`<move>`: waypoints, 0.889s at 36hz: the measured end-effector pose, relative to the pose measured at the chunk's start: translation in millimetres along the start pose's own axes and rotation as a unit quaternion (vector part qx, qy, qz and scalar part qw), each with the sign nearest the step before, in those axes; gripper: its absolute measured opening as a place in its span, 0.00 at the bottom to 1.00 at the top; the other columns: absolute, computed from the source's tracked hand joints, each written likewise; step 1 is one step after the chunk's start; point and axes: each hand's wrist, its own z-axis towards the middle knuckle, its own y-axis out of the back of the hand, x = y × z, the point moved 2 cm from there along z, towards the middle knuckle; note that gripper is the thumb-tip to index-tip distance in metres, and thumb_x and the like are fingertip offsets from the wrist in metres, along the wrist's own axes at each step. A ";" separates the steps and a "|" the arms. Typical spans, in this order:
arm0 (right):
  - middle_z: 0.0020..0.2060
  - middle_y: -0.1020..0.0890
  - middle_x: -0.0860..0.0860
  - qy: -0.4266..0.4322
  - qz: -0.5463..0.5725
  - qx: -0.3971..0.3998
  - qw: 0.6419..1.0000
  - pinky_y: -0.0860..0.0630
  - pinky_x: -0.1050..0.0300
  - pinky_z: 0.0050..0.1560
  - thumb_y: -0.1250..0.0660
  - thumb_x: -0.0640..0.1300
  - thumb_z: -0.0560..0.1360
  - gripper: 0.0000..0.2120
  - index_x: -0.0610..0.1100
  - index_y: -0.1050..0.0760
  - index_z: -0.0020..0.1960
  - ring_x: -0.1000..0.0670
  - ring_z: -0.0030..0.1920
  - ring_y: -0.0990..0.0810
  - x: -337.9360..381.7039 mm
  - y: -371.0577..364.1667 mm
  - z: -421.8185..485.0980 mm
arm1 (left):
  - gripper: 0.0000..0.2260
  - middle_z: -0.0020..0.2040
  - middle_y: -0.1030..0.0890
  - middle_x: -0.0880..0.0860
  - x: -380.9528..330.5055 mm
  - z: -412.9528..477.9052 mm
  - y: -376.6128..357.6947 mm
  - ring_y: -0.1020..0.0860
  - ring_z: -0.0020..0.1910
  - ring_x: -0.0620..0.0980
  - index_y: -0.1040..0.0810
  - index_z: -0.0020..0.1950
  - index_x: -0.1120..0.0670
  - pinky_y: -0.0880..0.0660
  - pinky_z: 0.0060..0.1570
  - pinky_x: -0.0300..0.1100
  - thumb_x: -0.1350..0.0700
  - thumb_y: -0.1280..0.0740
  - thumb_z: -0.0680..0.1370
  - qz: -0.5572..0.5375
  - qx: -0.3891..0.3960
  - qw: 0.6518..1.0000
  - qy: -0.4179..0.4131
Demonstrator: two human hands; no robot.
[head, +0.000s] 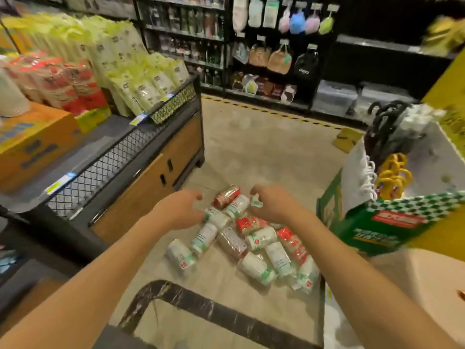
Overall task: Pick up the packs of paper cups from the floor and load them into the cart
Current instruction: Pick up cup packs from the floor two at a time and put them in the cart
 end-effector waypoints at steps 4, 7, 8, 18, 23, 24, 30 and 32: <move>0.66 0.21 0.45 -0.023 -0.009 0.028 0.999 0.23 0.45 0.62 0.34 0.54 0.80 0.24 0.49 0.30 0.73 0.42 0.64 0.21 -10.2 -15.6 34.6 | 0.27 0.75 0.29 0.53 11.6 45.6 -12.5 0.27 0.70 0.53 0.35 0.78 0.50 0.29 0.60 0.43 0.46 0.36 0.81 -0.015 0.032 0.999 -0.003; 0.65 0.20 0.45 -0.027 -0.016 0.046 0.998 0.23 0.44 0.62 0.35 0.55 0.80 0.23 0.49 0.30 0.72 0.41 0.63 0.21 -4.6 -26.3 78.8 | 0.27 0.75 0.29 0.53 36.6 83.1 -16.9 0.27 0.70 0.53 0.35 0.78 0.51 0.29 0.60 0.44 0.46 0.36 0.81 -0.034 0.035 0.999 0.004; 0.64 0.20 0.45 -0.028 -0.019 0.052 0.998 0.23 0.44 0.61 0.34 0.54 0.80 0.22 0.49 0.29 0.72 0.41 0.62 0.21 -0.8 -31.2 96.2 | 0.27 0.75 0.29 0.53 48.6 96.2 -18.5 0.27 0.70 0.53 0.35 0.78 0.51 0.29 0.61 0.45 0.46 0.36 0.81 -0.041 0.036 0.998 0.010; 0.63 0.19 0.46 -0.050 0.020 0.140 0.989 0.25 0.46 0.60 0.36 0.56 0.80 0.23 0.49 0.29 0.71 0.42 0.62 0.21 40.2 -125.9 273.6 | 0.28 0.74 0.29 0.54 196.9 223.0 -64.1 0.23 0.65 0.53 0.38 0.79 0.50 0.28 0.52 0.42 0.45 0.36 0.81 -0.133 0.088 0.979 0.128; 0.62 0.18 0.45 -0.122 0.163 0.206 0.957 0.23 0.50 0.60 0.33 0.57 0.80 0.26 0.44 0.28 0.73 0.44 0.60 0.19 31.9 -207.2 349.5 | 0.31 0.76 0.31 0.55 251.1 285.9 -121.9 0.27 0.71 0.55 0.42 0.80 0.48 0.27 0.65 0.49 0.44 0.35 0.80 -0.192 0.109 0.950 0.221; 0.61 0.17 0.45 -0.143 0.192 0.213 0.947 0.23 0.50 0.60 0.32 0.56 0.80 0.26 0.43 0.28 0.72 0.43 0.60 0.18 27.5 -226.7 365.4 | 0.31 0.76 0.31 0.55 260.8 299.6 -137.2 0.27 0.70 0.55 0.42 0.80 0.47 0.26 0.64 0.50 0.44 0.35 0.80 -0.205 0.107 0.944 0.237; 0.57 0.17 0.45 -0.279 0.331 0.206 0.878 0.23 0.49 0.61 0.27 0.55 0.75 0.22 0.45 0.24 0.64 0.43 0.58 0.19 -13.4 -378.6 462.2 | 0.30 0.74 0.29 0.54 324.7 389.8 -259.7 0.26 0.69 0.57 0.41 0.79 0.47 0.28 0.63 0.47 0.46 0.34 0.79 -0.259 0.099 0.903 0.329; 0.58 0.18 0.45 -0.301 0.355 0.201 0.862 0.22 0.50 0.56 0.26 0.56 0.74 0.24 0.45 0.24 0.64 0.45 0.56 0.18 -30.1 -440.8 494.7 | 0.30 0.72 0.28 0.53 349.0 419.4 -311.2 0.25 0.65 0.56 0.40 0.78 0.45 0.30 0.56 0.43 0.45 0.34 0.78 -0.268 0.080 0.889 0.363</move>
